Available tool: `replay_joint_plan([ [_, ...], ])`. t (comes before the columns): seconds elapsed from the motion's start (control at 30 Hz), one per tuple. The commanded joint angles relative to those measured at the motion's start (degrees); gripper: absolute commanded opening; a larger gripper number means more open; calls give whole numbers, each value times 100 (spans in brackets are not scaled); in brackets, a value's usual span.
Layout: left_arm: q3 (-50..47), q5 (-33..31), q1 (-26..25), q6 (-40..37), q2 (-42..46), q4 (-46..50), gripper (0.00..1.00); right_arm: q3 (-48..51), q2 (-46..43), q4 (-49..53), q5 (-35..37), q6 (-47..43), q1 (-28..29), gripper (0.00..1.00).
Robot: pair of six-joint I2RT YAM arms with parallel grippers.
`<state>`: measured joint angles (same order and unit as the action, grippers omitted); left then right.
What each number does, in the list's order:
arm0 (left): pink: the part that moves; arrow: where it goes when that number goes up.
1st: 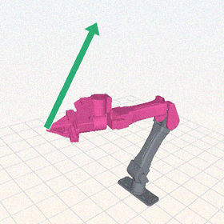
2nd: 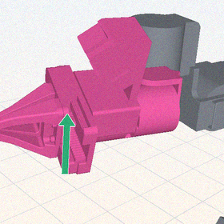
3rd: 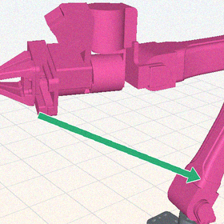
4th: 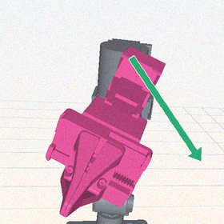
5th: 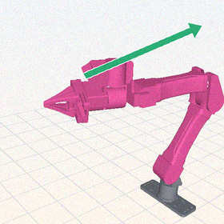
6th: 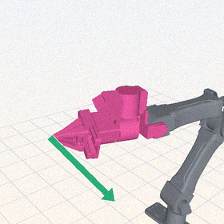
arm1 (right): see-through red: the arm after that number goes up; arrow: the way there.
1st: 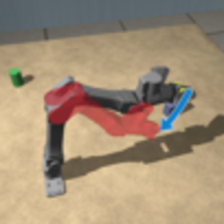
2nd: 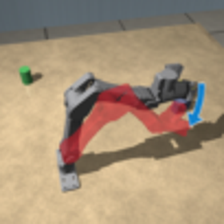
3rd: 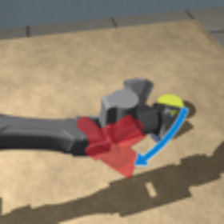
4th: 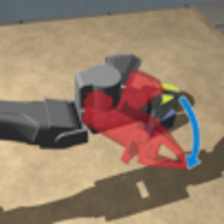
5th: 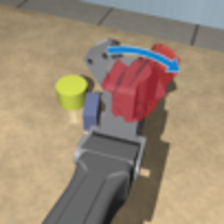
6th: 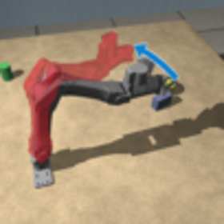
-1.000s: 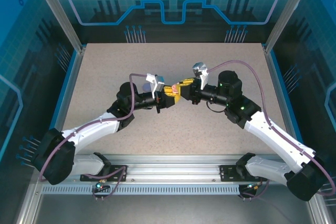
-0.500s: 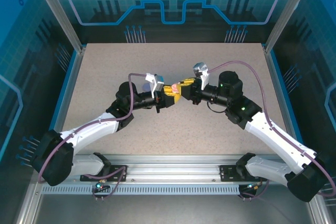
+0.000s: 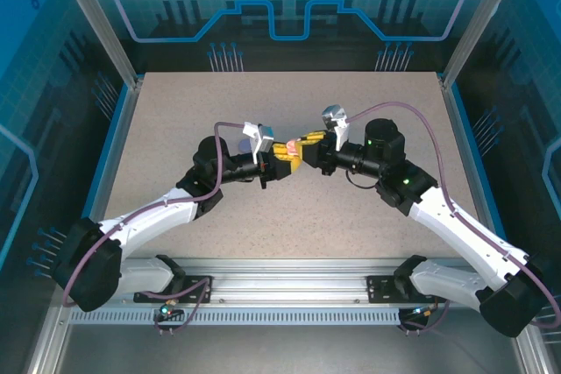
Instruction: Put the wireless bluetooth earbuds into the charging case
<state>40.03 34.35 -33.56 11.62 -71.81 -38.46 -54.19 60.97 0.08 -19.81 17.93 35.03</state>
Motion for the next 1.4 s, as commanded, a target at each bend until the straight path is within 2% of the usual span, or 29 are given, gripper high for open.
replay_joint_plan([
  [0.0,210,-8,-39,-141,187,-49,8,24,-50,107,-71,-93,110,21],
  [0.8,261,17,-45,-488,282,259,8,-212,116,746,-51,-184,116,24],
  [0.93,293,63,-44,-509,282,298,8,-281,182,840,-114,-191,118,29],
  [1.17,313,41,-45,-585,255,439,8,-470,200,1008,-140,-187,128,44],
  [1.37,315,2,-54,-598,220,505,8,-720,266,1280,-216,-117,127,50],
])
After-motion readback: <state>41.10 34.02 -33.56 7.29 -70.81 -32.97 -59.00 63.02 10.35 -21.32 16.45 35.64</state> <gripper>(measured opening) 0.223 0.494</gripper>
